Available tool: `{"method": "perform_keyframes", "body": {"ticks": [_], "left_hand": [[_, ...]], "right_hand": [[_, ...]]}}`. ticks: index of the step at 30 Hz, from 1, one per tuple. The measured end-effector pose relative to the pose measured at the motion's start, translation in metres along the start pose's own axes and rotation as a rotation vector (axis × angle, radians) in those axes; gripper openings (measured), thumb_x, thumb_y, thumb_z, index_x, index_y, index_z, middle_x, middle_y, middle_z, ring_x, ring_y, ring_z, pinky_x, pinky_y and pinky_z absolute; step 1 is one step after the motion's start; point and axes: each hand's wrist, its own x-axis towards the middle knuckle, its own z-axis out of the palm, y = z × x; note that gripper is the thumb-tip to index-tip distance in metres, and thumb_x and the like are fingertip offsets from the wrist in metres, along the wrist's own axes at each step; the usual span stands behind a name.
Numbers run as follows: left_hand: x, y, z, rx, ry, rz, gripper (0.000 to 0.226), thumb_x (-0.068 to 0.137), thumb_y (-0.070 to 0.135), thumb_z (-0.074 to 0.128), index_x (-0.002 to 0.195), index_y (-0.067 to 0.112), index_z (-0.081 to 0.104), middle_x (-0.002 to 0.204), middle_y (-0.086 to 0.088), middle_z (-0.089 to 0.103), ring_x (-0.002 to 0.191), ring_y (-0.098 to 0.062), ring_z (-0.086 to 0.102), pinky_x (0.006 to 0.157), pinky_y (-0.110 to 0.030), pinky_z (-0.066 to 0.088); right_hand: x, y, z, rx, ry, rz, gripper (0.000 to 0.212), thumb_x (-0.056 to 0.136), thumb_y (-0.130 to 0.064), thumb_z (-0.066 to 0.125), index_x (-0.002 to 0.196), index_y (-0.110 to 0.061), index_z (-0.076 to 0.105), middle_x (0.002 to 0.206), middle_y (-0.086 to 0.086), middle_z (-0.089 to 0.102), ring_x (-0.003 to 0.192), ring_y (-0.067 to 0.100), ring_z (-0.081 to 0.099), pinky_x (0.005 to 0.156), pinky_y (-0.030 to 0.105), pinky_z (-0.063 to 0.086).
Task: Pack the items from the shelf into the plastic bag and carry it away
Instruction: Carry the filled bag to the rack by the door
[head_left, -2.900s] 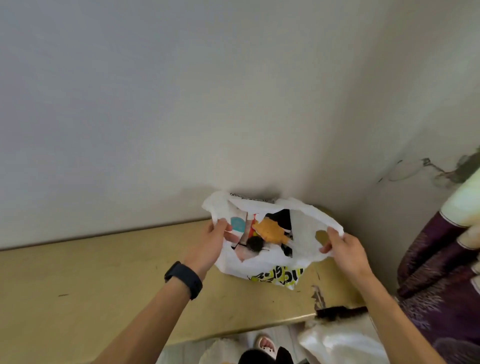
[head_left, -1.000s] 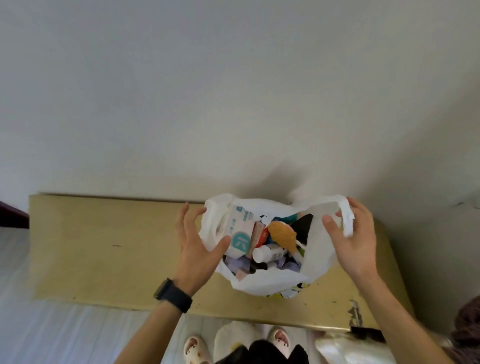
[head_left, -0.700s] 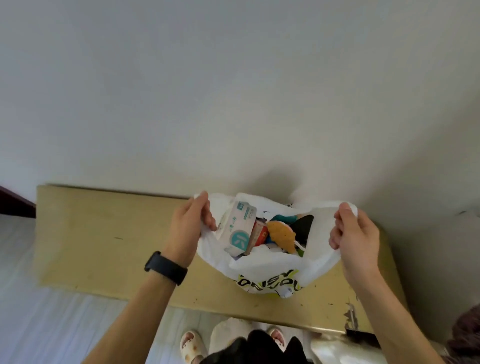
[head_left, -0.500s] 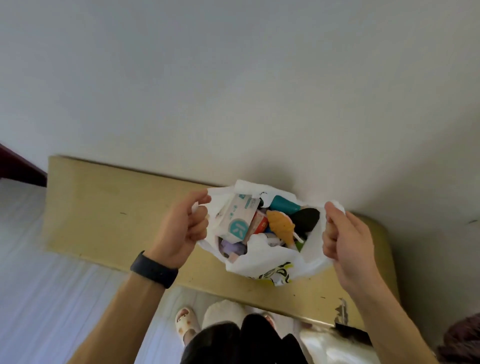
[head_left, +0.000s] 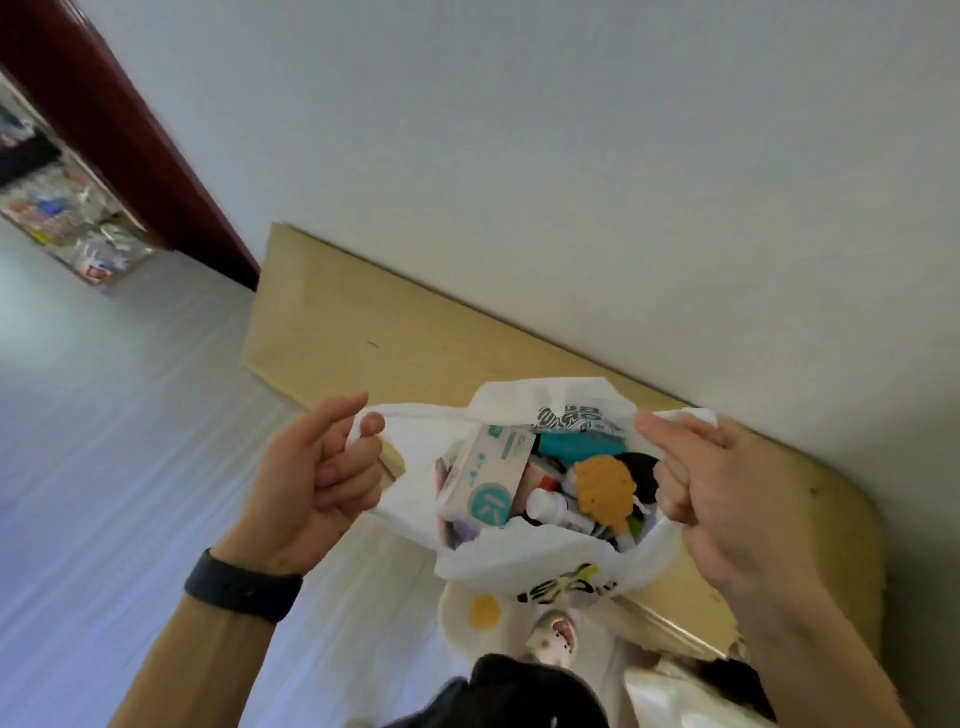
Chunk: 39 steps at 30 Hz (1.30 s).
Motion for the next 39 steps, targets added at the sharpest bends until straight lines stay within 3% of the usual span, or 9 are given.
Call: {"method": "perform_keyframes", "body": {"ticks": [2, 4, 8, 12, 21, 33, 39], "left_hand": [[-0.024, 0.008, -0.032, -0.005, 0.046, 0.036, 0.027, 0.081, 0.039, 0.059, 0.072, 0.015, 0.048, 0.043, 0.009, 0.017, 0.033, -0.008, 0.014, 0.042, -0.027, 0.011], [-0.048, 0.012, -0.068, 0.003, 0.129, 0.058, 0.028, 0.082, 0.039, 0.058, 0.07, 0.016, 0.046, 0.043, 0.009, 0.017, 0.034, -0.008, 0.013, 0.045, -0.028, 0.008], [-0.105, 0.01, -0.159, -0.053, 0.239, 0.046, 0.029, 0.081, 0.038, 0.06, 0.067, 0.018, 0.044, 0.044, 0.008, 0.017, 0.034, -0.009, 0.014, 0.045, -0.028, 0.011], [-0.157, 0.009, -0.248, -0.063, 0.359, 0.038, 0.032, 0.084, 0.037, 0.06, 0.065, 0.021, 0.04, 0.045, 0.009, 0.019, 0.035, -0.009, 0.014, 0.046, -0.029, 0.009], [-0.227, 0.073, -0.38, -0.049, 0.57, 0.048, 0.035, 0.089, 0.033, 0.06, 0.065, 0.025, 0.036, 0.046, 0.01, 0.022, 0.034, -0.009, 0.014, 0.042, -0.024, 0.009], [-0.194, 0.22, -0.511, -0.157, 0.7, 0.076, 0.036, 0.086, 0.029, 0.063, 0.063, 0.024, 0.035, 0.048, 0.009, 0.03, 0.034, -0.01, 0.016, 0.041, -0.023, 0.014], [-0.137, 0.316, -0.581, -0.226, 0.72, 0.068, 0.033, 0.085, 0.026, 0.063, 0.066, 0.023, 0.037, 0.05, 0.008, 0.033, 0.038, -0.011, 0.014, 0.053, -0.027, 0.01]], "right_hand": [[-0.013, 0.009, 0.038, -0.047, -0.052, 0.0, 0.054, 0.086, -0.012, 0.071, 0.062, -0.019, 0.023, 0.05, -0.002, 0.015, 0.042, 0.015, 0.013, 0.042, 0.027, 0.013], [-0.029, 0.021, 0.077, -0.101, -0.106, 0.021, 0.052, 0.086, -0.011, 0.071, 0.055, -0.022, 0.03, 0.052, -0.002, 0.016, 0.044, 0.015, 0.013, 0.04, 0.024, 0.017], [-0.068, 0.063, 0.151, -0.214, -0.213, 0.091, 0.044, 0.085, -0.013, 0.072, 0.064, -0.023, 0.035, 0.058, 0.003, 0.016, 0.058, 0.024, 0.01, 0.044, 0.028, 0.016], [-0.103, 0.107, 0.229, -0.301, -0.274, 0.16, 0.046, 0.088, -0.014, 0.069, 0.047, -0.021, 0.048, 0.052, -0.002, 0.021, 0.049, 0.017, 0.015, 0.049, 0.029, 0.013], [-0.136, 0.144, 0.422, -0.402, -0.515, 0.152, 0.038, 0.09, -0.027, 0.067, 0.068, -0.024, 0.036, 0.058, 0.001, 0.022, 0.049, 0.016, 0.018, 0.043, 0.028, 0.018], [-0.082, 0.119, 0.637, -0.455, -0.611, 0.07, 0.043, 0.089, -0.029, 0.068, 0.065, -0.023, 0.033, 0.054, 0.0, 0.026, 0.046, 0.014, 0.021, 0.043, 0.027, 0.021], [-0.007, 0.091, 0.754, -0.478, -0.656, 0.029, 0.045, 0.088, -0.032, 0.067, 0.062, -0.023, 0.032, 0.052, -0.001, 0.025, 0.045, 0.014, 0.022, 0.046, 0.029, 0.021]]}}
